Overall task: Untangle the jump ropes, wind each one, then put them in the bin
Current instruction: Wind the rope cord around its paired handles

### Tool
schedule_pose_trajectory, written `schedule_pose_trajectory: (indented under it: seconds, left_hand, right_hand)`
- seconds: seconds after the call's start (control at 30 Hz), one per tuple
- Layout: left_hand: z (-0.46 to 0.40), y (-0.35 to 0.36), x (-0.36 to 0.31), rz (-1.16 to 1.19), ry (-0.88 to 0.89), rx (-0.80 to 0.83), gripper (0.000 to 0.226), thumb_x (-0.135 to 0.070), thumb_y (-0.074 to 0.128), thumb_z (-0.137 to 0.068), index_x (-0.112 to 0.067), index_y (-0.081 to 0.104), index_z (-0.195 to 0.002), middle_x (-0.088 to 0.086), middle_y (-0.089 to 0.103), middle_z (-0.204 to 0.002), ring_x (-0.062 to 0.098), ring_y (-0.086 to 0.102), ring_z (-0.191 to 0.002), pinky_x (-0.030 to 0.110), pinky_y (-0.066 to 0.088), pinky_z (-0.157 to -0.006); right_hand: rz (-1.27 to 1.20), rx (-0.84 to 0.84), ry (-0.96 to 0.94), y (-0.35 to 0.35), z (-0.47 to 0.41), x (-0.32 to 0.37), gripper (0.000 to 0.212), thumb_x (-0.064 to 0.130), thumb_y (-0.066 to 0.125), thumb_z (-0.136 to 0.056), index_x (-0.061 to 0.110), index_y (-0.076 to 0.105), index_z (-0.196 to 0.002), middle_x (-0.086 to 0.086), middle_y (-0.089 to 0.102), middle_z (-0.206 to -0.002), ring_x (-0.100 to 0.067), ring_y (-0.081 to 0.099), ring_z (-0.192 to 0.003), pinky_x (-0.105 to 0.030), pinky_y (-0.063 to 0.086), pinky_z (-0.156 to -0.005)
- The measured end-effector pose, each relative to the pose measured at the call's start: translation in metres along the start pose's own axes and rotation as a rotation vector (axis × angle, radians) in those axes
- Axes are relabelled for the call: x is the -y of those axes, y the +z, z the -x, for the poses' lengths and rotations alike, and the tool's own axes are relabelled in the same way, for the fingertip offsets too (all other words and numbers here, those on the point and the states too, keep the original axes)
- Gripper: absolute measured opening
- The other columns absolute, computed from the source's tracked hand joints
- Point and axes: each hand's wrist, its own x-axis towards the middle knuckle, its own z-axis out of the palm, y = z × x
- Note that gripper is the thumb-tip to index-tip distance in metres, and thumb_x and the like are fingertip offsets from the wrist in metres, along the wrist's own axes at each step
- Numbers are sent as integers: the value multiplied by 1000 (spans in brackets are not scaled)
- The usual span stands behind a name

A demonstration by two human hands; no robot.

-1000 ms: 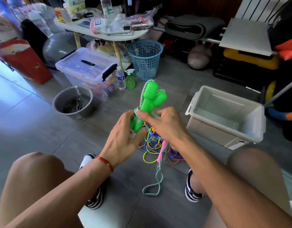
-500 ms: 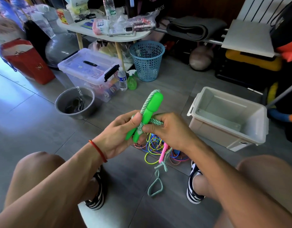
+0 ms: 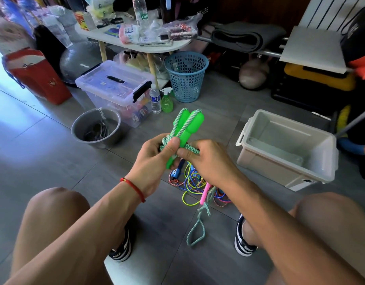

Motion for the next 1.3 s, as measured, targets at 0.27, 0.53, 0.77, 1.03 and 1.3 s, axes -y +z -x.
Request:
schedule_pose_trajectory:
  seconds: [0.27,0.53,0.77,1.03,1.3]
  left_hand:
    - [-12,-18,12,-216,-31,-219,37,-37,68,-88,-4,66,-105,1,54,-63,18,49,-55,34,40,-56]
    - [-12,-23,21,-803,-18,-241,28,-45,68,-93,-18,65,-88,-3,63,-66,20,58,-61,29,48,-63]
    - [4,-15,21,-1005,-58,298,24,-48,64,-94,-28,56,-104,-10,62,-77,11,57,-70,22,42,-66]
    - [26,8,19,-1154,99,481,45,-61,59,-91,-20,58,-110,-13,50,-75,20,46,-72,30,35,-68]
    - [42,10,-5,-1043,285,568,38,-60,70,-84,-34,56,-109,-25,47,-79,8,38,-75,27,35,-68]
  right_hand:
    - [228,62,29,-4,13,1,28,17,43,-102,19,59,-78,-3,62,-79,-27,56,-86,-35,29,-69]
    - [538,-12,-234,-15,29,15,8,24,54,-97,20,56,-104,-5,68,-94,-33,64,-91,-38,40,-68]
    - [569,-8,-306,-38,27,-4,19,46,63,-94,33,70,-105,3,66,-90,-26,65,-92,-34,41,-71]
    - [469,39,-237,-34,23,-23,17,49,72,-85,36,74,-95,10,63,-78,-15,62,-82,-30,35,-67]
    - [-252,324,-73,-52,13,-41,20,26,85,-75,12,82,-89,-13,76,-94,-36,70,-97,-53,54,-91]
